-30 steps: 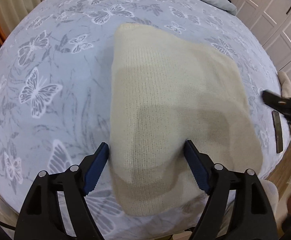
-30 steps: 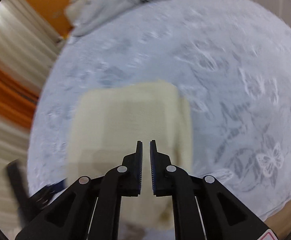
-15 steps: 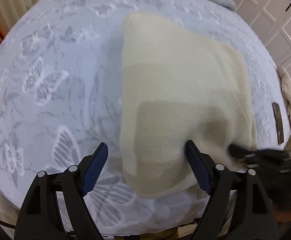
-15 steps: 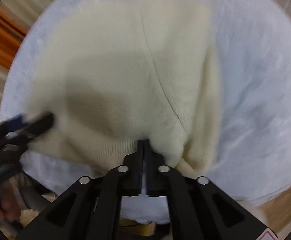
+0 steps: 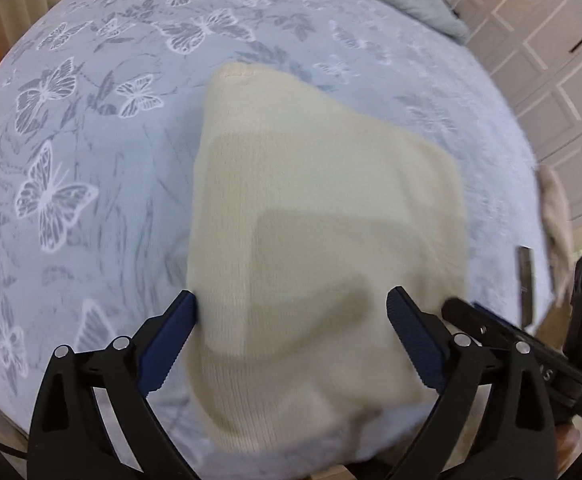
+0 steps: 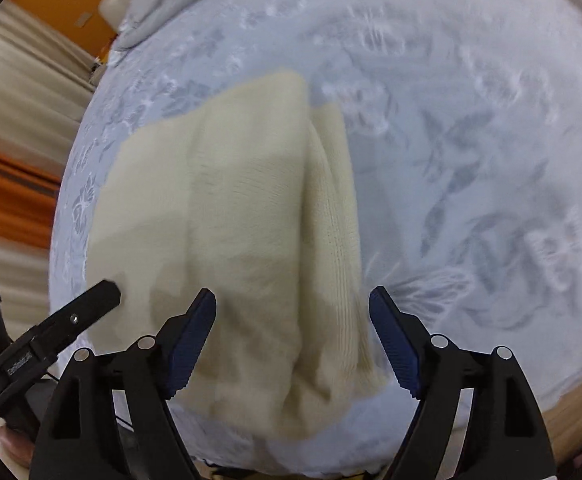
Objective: Fold small clothes
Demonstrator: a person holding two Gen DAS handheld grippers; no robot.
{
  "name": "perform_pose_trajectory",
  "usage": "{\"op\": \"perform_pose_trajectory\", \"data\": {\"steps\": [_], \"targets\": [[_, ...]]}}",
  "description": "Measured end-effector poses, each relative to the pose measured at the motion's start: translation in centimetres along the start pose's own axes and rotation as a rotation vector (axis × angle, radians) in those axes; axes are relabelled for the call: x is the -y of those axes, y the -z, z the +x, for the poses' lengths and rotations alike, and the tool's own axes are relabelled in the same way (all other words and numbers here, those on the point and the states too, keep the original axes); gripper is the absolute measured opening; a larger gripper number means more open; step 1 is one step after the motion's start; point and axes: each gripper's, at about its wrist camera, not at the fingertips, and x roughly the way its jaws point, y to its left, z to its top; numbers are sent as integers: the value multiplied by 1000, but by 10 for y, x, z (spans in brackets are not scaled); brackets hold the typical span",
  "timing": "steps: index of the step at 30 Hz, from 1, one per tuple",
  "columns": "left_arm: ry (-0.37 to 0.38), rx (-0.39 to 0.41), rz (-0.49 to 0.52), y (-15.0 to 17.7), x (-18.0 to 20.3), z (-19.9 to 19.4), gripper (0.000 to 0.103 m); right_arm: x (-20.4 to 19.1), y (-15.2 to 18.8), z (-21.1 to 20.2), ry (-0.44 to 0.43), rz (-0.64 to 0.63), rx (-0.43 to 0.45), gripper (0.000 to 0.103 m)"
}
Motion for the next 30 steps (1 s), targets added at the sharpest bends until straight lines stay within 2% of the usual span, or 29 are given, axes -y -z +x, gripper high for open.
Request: {"op": "perform_pose_trajectory", "data": {"steps": [1,2,7,17,19,20,21,22,23,24,26,29,30], "targets": [[-22,-8,-3,-4,-1,8,93,3,0,10,-27,15,-19,80],[-25,-14,-8,-4,-1,13,94,3,-1,16,-36,25,-19,87],[6,-53,-59,-14,-9,35,98,6,2,30,-85,64,-18,97],[17,-51,-68,-15,-10,42,98,-10,-12,44,-79,76,-12,97],[24,-62,-66,-16,-10,42,98,-13,-14,42,-90,69,-14,82],[29,-66,-64,-16,-10,39,94,-15,-15,37,-99,67,-9,65],[32,-67,-60,-17,-9,37,85,-16,-15,29,-97,70,0,48],[40,-64,-52,-16,-8,30,79,-17,-16,21,-94,67,6,43],[46,-61,-46,-16,-8,25,67,-21,-15,13,-96,67,19,38],[73,-56,-41,-16,-8,14,58,-25,-13,4,-105,62,39,36],[140,-44,-49,-15,-11,-8,52,-45,-5,-22,-117,12,91,36],[180,-2,-23,-9,-10,-47,51,-81,15,-64,-114,-87,168,36],[187,34,-2,-3,-11,-71,51,-92,22,-76,-118,-112,187,36]]}}
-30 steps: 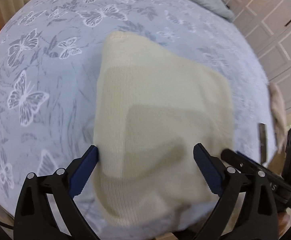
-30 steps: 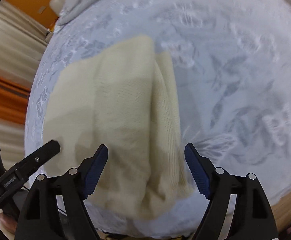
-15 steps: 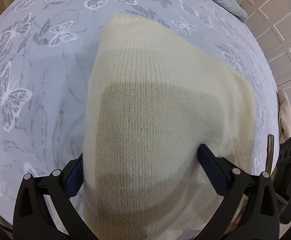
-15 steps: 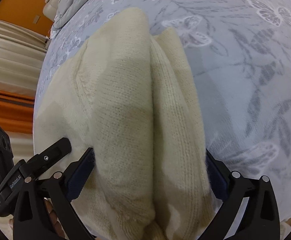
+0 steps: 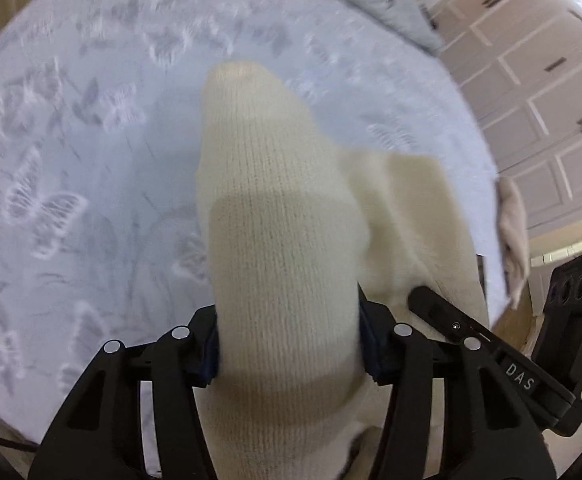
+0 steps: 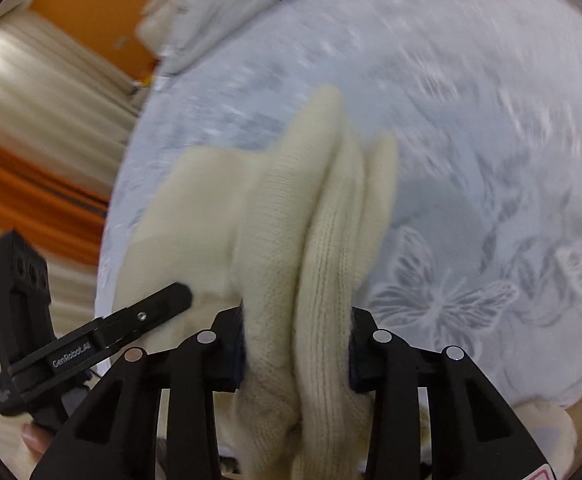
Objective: Fold small clothes
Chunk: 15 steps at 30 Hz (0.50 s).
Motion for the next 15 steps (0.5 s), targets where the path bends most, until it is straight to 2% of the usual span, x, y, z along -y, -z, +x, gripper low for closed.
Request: {"op": "perform_pose_trajectory", "data": {"steps": [3,5,7,8,9,10,11,13,14,15], "targets": [[25,68,28,12,-3,-53,52,-40,15,-34,-32,-86,65,36],[33,109,47,20,-10,-85,52,-59,26,-47,-85,-107,83,36],[17,155,57,30,-27,-111,54,-75,37,-38,-122,-138,83,39],[2,165,52,34,-37,-116,57,-79,42,-22,-136,-149,68,46],[-28,174,38,38,-54,-113,65,-79,45,-7,-135,-155,55,50],[-56,181,30,40,-68,-106,71,-74,51,21,-92,-167,39,51],[-96,195,16,46,-93,-85,87,-68,57,45,-28,-167,12,53],[-229,157,-34,57,-130,-52,83,-57,71,73,159,-147,-60,42],[-263,109,-76,63,-145,-40,70,-57,77,69,153,-136,-67,30],[-223,71,-155,74,-165,-39,68,-60,84,56,85,-134,-54,26]]}}
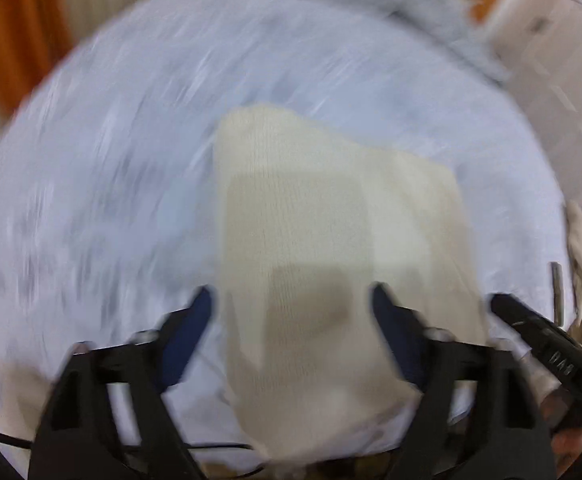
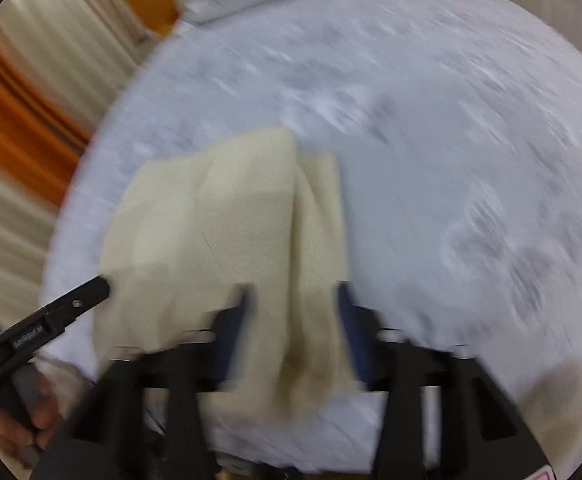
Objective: Fold small clothes
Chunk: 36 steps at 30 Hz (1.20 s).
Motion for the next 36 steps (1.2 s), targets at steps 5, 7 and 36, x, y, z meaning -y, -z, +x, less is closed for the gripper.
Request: {"op": "perform_pose_trajectory", "data": {"steps": [5,7,36], "targets": [[93,96,-38,20,-13,-37,77,-23,11,-18,3,-102,5,30],[49,89,24,19,-1,-31,78,-20,-1,-5,50,-86,11,44],[46,158,80,-45,25,-13,74,-29,-65,18,-39,-34,56,39]]}}
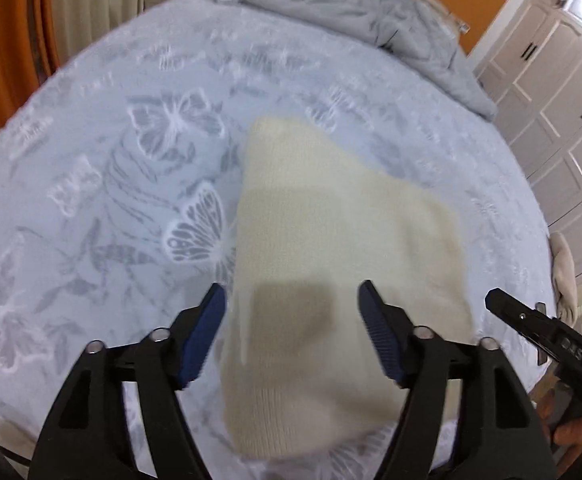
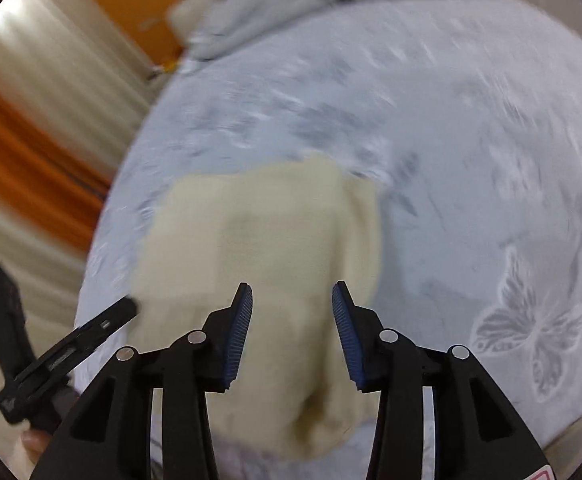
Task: Fold small clothes
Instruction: 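Open both tools and lift them away from the folded sweater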
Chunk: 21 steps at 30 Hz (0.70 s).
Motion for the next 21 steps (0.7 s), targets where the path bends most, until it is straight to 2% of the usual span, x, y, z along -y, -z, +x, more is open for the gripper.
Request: {"op": "perform_pose_trajectory", "data": {"steps": [1,2,3,5,7,9,11,13,16,21], "targets": [[-19,-6,23,3,4,0,74,-3,3,15,45,-50,-44,37],[-55,-25,65,10,9,8,75,-4,13,45,146,-118,-121,36],[-95,-57,104,16,12,21,76,-3,21,60,176,-150,-138,36],[-103,-92,101,23,16,32,76,-11,19,43,199,-128,-73,38],[-115,-46,69,24,21,15,75,-24,17,19,175,-117,21,42],[-138,23,104,26,34,-5,75,-32,24,-1,195,-122,131,64],[-167,75,135,30,45,-17,75,-35,29,-9,240,-133,178,65],[-191,94,146,32,55,-23,79,-29,32,-8,263,-117,168,65],[-211,99,148,35,61,-24,85,-23,39,-8,250,-63,133,65],[-261,81,150,46,63,-15,86,-11,62,-12,239,-49,83,65]]}}
